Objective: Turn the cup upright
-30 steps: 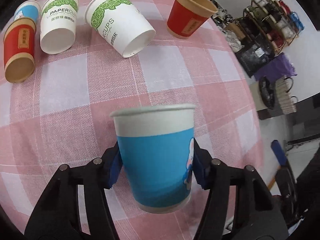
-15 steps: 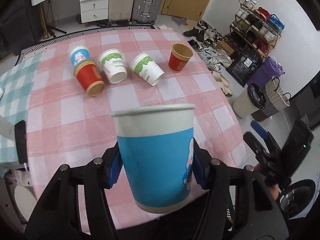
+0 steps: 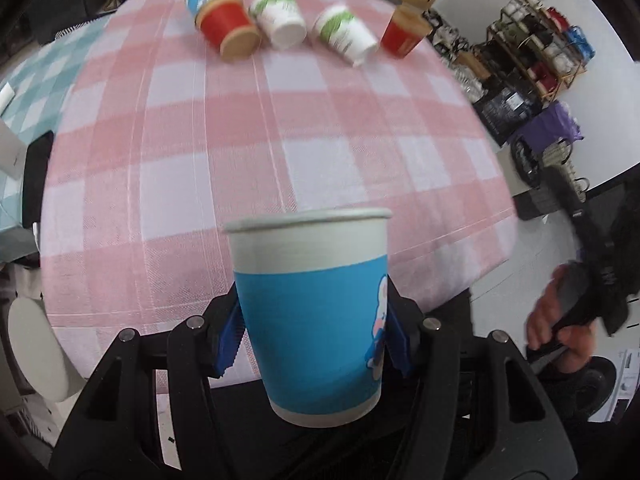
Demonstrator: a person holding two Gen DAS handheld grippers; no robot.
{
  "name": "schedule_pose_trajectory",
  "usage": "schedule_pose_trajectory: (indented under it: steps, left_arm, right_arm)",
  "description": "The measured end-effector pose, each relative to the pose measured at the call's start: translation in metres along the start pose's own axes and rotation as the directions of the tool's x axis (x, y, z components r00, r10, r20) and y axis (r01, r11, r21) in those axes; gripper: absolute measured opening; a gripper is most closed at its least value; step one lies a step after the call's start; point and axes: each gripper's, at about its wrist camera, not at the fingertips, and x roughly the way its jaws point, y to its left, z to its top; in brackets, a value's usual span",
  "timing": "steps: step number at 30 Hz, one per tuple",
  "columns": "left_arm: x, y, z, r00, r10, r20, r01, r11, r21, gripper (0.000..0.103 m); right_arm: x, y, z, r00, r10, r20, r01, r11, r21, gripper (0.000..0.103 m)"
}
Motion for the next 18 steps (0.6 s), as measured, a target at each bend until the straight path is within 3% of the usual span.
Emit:
schedule_pose_trajectory:
  steps: [8, 16, 18]
  left_arm:
    - [0.063, 0.002, 0.012, 0.999, 0.014, -0.044, -0.015, 1.000, -0.010, 0.057]
    - [0.069, 0.002, 0.029, 0.999, 0.031, -0.031, -0.031, 0.999, 0.008, 0.061]
    - [0.066, 0.001, 0.032, 0.999, 0.042, -0.020, -0.042, 0.999, 0.016, 0.067]
  right_arm:
    - [0.015, -0.004, -0.005, 0.999, -0.024, -0.043, 0.024, 1.000, 0.000, 0.103]
    - [0.033, -0.003, -0.007, 0.996, -0.016, -0.083, 0.016, 1.000, -0.004, 0.103]
    - [0.036, 0.000, -0.007, 0.996, -0.008, -0.090, 0.007, 1.000, -0.011, 0.103]
